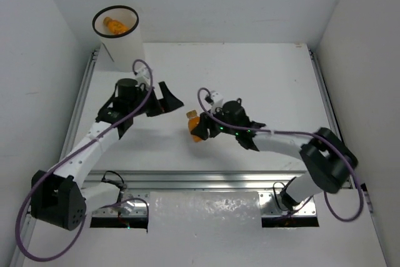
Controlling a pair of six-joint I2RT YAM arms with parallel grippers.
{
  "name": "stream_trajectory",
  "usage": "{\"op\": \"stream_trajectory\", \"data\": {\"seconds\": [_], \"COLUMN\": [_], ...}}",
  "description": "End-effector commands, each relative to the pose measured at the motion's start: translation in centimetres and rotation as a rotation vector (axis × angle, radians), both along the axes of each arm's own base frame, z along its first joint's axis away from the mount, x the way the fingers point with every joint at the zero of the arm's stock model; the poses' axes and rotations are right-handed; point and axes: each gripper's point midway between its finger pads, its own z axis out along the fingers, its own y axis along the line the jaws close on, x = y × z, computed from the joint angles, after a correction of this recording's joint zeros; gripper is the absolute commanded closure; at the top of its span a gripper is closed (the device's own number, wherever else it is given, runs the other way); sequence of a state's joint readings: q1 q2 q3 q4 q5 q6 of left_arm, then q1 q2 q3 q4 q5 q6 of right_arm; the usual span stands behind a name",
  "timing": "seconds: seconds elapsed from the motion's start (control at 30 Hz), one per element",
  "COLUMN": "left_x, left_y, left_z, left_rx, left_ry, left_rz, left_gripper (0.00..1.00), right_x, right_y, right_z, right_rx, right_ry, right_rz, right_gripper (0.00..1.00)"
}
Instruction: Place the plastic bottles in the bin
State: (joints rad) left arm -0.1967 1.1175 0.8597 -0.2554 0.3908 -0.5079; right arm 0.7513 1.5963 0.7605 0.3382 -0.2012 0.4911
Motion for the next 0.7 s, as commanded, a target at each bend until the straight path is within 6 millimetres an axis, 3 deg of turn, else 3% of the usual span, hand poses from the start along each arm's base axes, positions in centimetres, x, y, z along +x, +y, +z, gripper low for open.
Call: {"op": "stream_trajectory", "data": {"seconds": [0.0,0.1,0.2,0.33,0.4,0.5,0.53,0.6,0.63,0.67], "left_x": [-1.0,-2.1,-3.2,-3.1,-2.7,-2.2,-1.8,-1.5,-1.4,-1.3], "left_y": [-6.7,-10.0,-12.8,-14.7,-15.2,-15.5,-15.3,-15.1,-15.0,-14.7], "left_z": [4.0,4.7,4.9,4.2,3.7,3.6,3.6,4.3,4.6,5.6], "left_rx": [-0.221,-0.245,-0.256,-0.257,-0.251,-0.243,-0.232,-0.226,-0.224,-0.224], "left_ry": [-0.124,-0.139,-0.137,-0.111,-0.096,-0.089,-0.093,-0.108,-0.119,-0.138], "left_rz": [-0.242,-0.358,-0.452,-0.478,-0.477,-0.453,-0.430,-0.412,-0.401,-0.387], "left_gripper": [0.00,0.00,0.00,0.00,0.06,0.62,0.94,1.00,1.00,1.00], "right_x": [0.2,-0.2,-0.7,-1.6,-2.1,-2.3,-2.3,-1.4,-0.9,-0.3], "right_y": [-1.2,-2.9,-3.4,-3.4,-3.4,-3.6,-3.7,-4.2,-4.6,-4.9], "right_z": [9.6,10.9,12.1,13.7,14.3,15.0,15.1,14.9,14.7,14.8], "right_rx": [0.219,0.192,0.181,0.201,0.224,0.237,0.237,0.216,0.202,0.193], "right_ry": [-0.467,-0.533,-0.577,-0.612,-0.625,-0.640,-0.640,-0.629,-0.622,-0.612], "right_rz": [0.136,0.133,0.152,0.191,0.203,0.199,0.195,0.136,0.098,0.061], "right_gripper": [1.00,1.00,1.00,1.00,1.00,1.00,0.89,0.71,0.31,0.04]}}
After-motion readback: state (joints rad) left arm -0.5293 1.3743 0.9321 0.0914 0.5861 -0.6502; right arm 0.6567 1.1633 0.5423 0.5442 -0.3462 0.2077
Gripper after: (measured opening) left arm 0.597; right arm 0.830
